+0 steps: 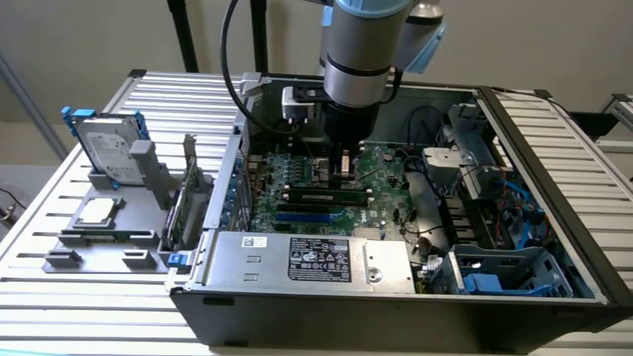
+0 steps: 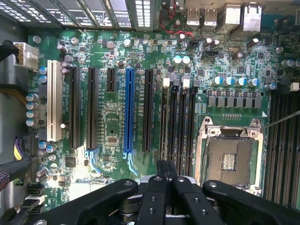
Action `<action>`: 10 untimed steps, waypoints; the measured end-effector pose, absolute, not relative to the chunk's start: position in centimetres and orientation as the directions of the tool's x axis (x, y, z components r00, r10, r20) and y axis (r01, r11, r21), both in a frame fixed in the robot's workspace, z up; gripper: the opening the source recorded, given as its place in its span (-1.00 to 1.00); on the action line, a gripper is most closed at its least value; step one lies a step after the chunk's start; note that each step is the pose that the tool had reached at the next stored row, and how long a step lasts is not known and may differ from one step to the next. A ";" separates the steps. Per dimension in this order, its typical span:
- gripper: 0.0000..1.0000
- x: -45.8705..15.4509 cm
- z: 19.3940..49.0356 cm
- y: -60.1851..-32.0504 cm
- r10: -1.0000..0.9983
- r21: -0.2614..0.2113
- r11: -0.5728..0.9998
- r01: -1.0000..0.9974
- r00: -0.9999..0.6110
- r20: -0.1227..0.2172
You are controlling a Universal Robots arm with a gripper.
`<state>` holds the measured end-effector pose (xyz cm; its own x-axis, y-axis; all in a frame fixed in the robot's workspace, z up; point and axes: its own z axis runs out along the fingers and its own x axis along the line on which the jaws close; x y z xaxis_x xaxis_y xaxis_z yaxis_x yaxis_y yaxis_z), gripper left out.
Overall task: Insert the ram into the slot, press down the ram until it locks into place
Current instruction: 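Press down the ram until it locks into place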
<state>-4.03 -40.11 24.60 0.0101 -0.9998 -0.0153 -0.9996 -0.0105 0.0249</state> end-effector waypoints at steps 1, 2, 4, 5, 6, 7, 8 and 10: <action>-0.80 -4.1 24.5 -40.0 -1.000 0.025 -0.011 -1.000 0.010 -0.015; -0.80 -4.2 24.5 -39.9 -1.000 0.025 -0.010 -1.000 0.010 -0.016; -0.80 -4.2 24.4 -39.9 -1.000 0.025 -0.011 -1.000 0.010 -0.016; -0.80 -4.2 24.3 -39.9 -1.000 0.025 -0.011 -1.000 0.010 -0.015; -0.80 -4.2 24.2 -39.9 -1.000 0.025 -0.011 -1.000 0.010 -0.015; -0.80 -4.2 24.1 -39.9 -1.000 0.025 -0.011 -1.000 0.010 -0.015; -0.80 -4.2 24.0 -39.8 -1.000 0.025 -0.011 -1.000 0.010 -0.015; -0.80 -4.2 23.9 -39.8 -1.000 0.025 -0.011 -1.000 0.010 -0.015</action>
<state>-4.17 -39.83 23.89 0.0102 -0.9998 -0.0153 -0.9996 -0.0106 0.0247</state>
